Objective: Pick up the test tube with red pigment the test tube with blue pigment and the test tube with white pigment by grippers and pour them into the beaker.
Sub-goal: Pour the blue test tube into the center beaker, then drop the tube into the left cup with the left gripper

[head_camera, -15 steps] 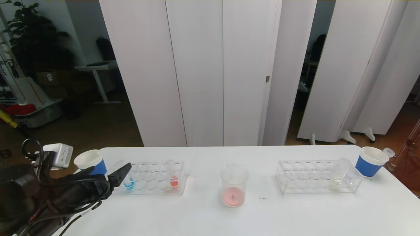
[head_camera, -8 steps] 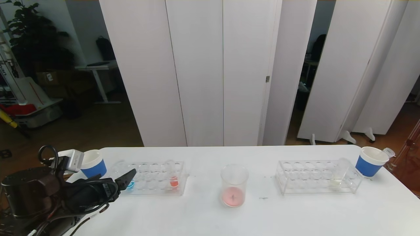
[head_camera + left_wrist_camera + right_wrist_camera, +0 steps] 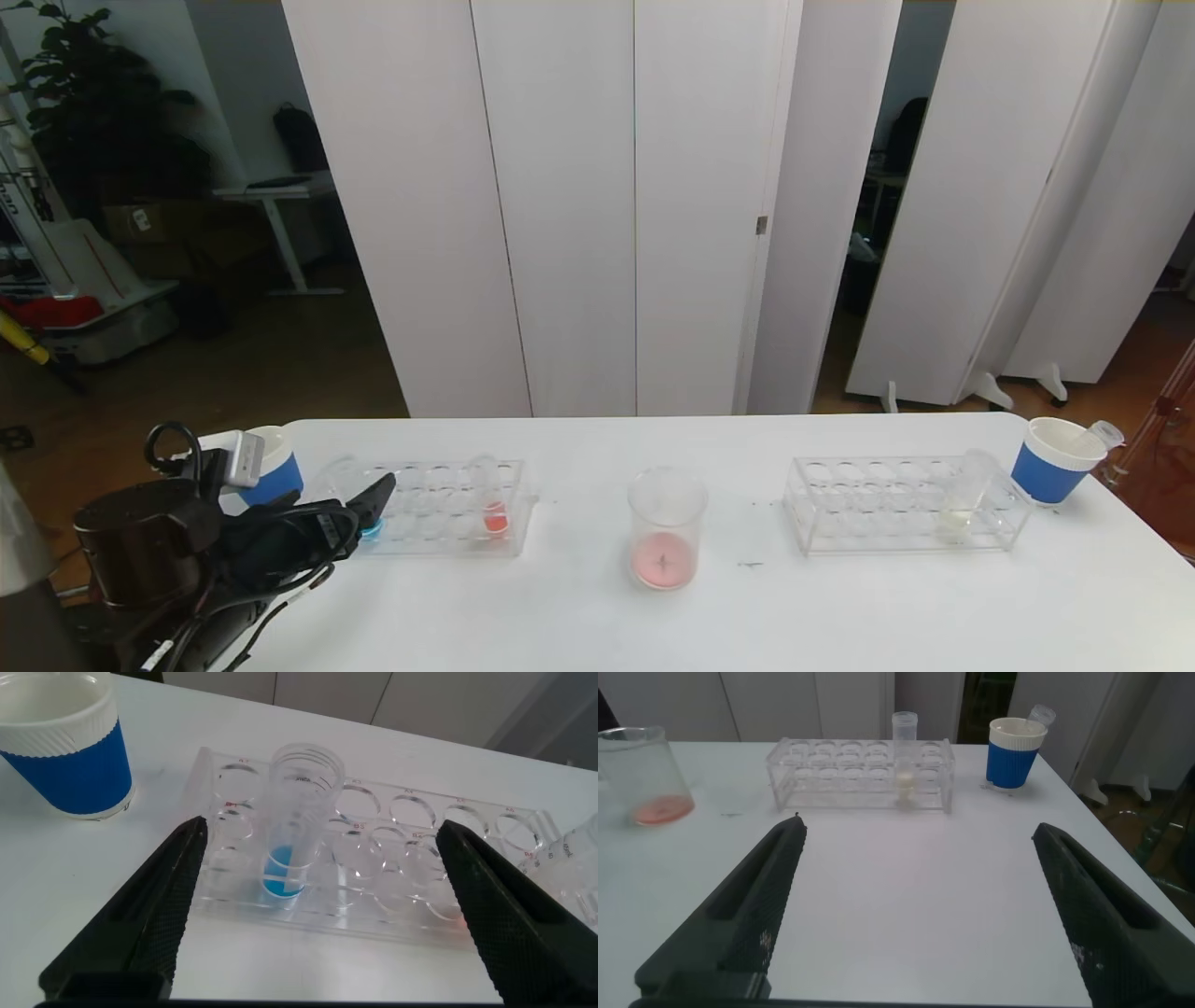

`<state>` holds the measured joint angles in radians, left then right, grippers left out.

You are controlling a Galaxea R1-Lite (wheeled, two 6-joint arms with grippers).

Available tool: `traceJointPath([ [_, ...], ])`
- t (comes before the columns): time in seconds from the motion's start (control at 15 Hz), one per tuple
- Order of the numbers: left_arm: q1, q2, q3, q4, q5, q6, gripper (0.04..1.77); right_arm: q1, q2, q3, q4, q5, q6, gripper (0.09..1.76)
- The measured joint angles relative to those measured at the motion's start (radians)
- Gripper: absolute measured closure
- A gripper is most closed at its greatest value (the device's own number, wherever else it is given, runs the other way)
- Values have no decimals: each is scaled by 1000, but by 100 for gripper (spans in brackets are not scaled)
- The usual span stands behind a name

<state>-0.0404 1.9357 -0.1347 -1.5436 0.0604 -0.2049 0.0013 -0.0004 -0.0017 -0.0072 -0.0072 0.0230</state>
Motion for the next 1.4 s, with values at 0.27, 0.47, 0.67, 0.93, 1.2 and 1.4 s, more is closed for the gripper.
traceJointPath([
  [0.27,1,80,-10,-18,30,-2,6,0,0,0,0,-1,0,11],
  [0.47,3,98,-27,-18,36,-15,6,0,0,0,0,0,0,11],
  [0.67,6,100,-50,-17,40,-34,6,0,0,0,0,0,0,11],
  [0.93,10,114,-81,-17,67,-36,6,0,0,0,0,0,0,11],
  [1.2,11,135,-105,-17,89,-36,6,0,0,0,0,0,0,11],
  [1.4,12,141,-112,-17,89,-36,6,0,0,0,0,-1,0,11],
])
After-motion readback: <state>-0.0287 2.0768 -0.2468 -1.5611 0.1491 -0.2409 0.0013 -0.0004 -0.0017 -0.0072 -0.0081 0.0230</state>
